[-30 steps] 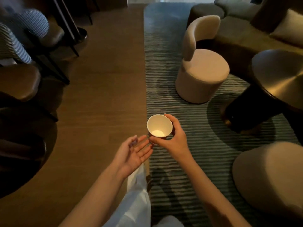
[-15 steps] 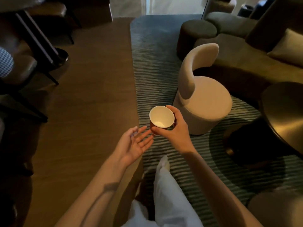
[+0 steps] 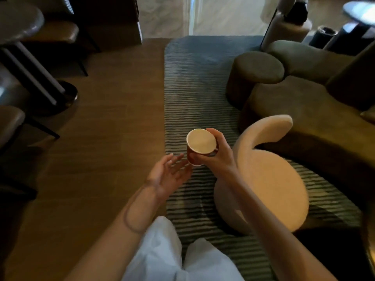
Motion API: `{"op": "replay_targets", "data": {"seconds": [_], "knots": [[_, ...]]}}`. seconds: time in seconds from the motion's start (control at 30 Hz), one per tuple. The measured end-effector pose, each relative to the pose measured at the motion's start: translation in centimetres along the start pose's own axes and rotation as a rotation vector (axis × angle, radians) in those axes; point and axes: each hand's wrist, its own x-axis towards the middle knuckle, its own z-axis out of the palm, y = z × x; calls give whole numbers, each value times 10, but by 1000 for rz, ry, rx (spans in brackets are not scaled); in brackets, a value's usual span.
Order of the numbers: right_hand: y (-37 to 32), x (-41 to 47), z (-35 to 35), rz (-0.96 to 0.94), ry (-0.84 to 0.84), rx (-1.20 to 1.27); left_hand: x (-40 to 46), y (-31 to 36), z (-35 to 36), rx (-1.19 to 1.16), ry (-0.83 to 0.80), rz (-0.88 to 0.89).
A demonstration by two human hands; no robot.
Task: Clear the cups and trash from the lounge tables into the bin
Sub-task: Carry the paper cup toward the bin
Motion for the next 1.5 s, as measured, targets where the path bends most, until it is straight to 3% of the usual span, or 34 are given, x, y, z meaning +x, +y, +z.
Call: {"op": "replay_targets", "data": {"seconds": [0.17,0.43,1.03,1.5], "knots": [[28,156,25,29,-58,-32,110,106,31,-37,3,0],[17,394,50,40,20,-25,261,300,109,25,-40,-11],[60,907,5,29,25,-4,599,612,350,28,-21,-53],[121,1265,14,120,12,-14,853,841,471,60,20,-125]]}}
